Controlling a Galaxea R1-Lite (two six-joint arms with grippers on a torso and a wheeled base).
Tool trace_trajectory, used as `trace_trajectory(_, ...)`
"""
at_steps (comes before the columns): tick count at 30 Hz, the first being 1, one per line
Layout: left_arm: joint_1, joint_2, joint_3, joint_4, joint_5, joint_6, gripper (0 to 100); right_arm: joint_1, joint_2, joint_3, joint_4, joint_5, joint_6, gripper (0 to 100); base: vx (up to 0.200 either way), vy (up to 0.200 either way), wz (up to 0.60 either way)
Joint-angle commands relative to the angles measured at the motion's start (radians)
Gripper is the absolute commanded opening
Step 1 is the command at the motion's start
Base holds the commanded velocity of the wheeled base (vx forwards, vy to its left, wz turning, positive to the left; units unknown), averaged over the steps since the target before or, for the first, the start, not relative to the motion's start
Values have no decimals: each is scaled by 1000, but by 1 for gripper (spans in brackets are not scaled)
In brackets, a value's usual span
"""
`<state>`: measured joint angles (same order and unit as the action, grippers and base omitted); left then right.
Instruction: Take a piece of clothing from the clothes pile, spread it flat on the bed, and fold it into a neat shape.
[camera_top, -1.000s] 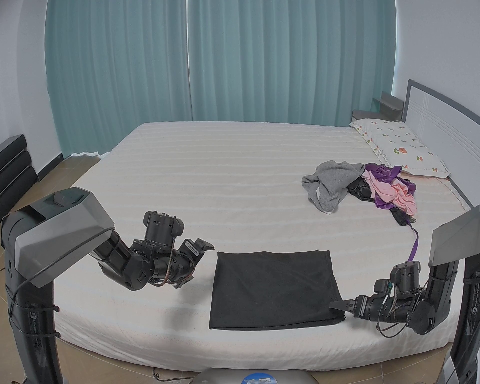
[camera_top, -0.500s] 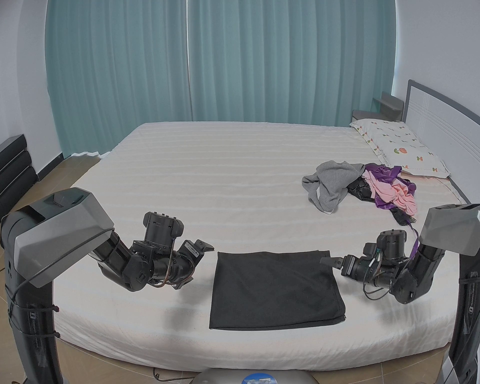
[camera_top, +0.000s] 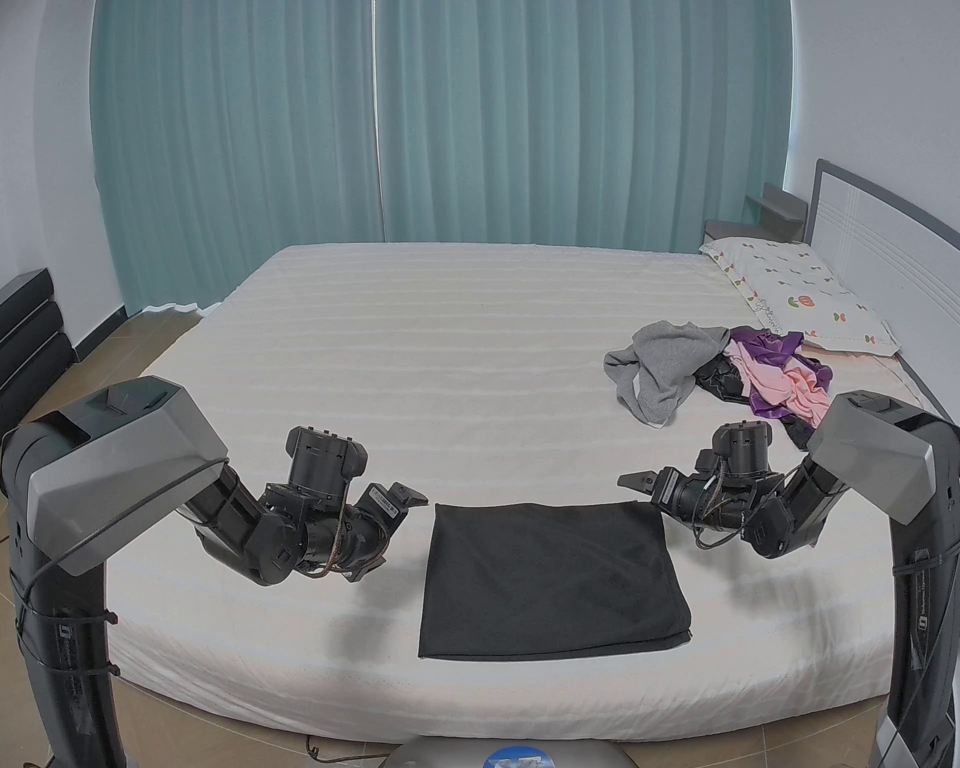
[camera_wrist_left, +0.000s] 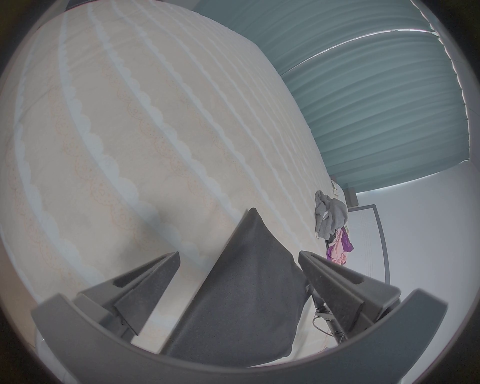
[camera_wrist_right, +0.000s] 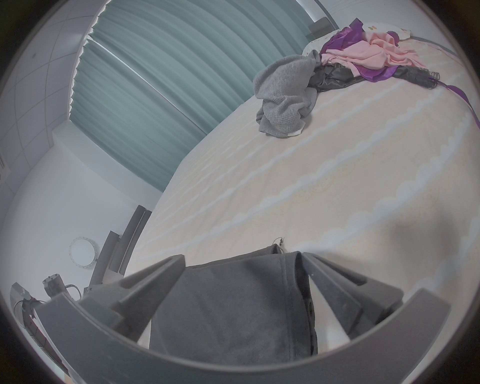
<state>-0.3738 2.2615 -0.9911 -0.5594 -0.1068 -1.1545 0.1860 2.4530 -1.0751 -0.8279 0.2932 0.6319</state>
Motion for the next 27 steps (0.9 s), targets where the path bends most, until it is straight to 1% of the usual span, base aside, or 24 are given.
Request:
trace_trajectory(1, 0, 0, 0, -1, 1, -1, 100, 1, 31, -35, 13, -3, 0, 0, 0, 0, 0)
trace_trajectory(5, 0, 1, 0, -1, 1, -1, 100, 0, 58, -52, 6, -8, 2, 0, 0, 0, 0)
trace_trajectory(10, 0, 1, 0, -1, 1, -1, 100, -11, 49, -59, 4, -29, 0, 0, 0, 0, 0)
trace_trajectory(19, -2, 3, 0, -1, 4, 1, 100, -45, 37, -46, 13, -31, 0, 0, 0, 0, 0)
trace_trajectory(27, -2, 3, -3, -1, 4, 2, 100, -54, 38, -40, 12, -31, 0, 0, 0, 0, 0)
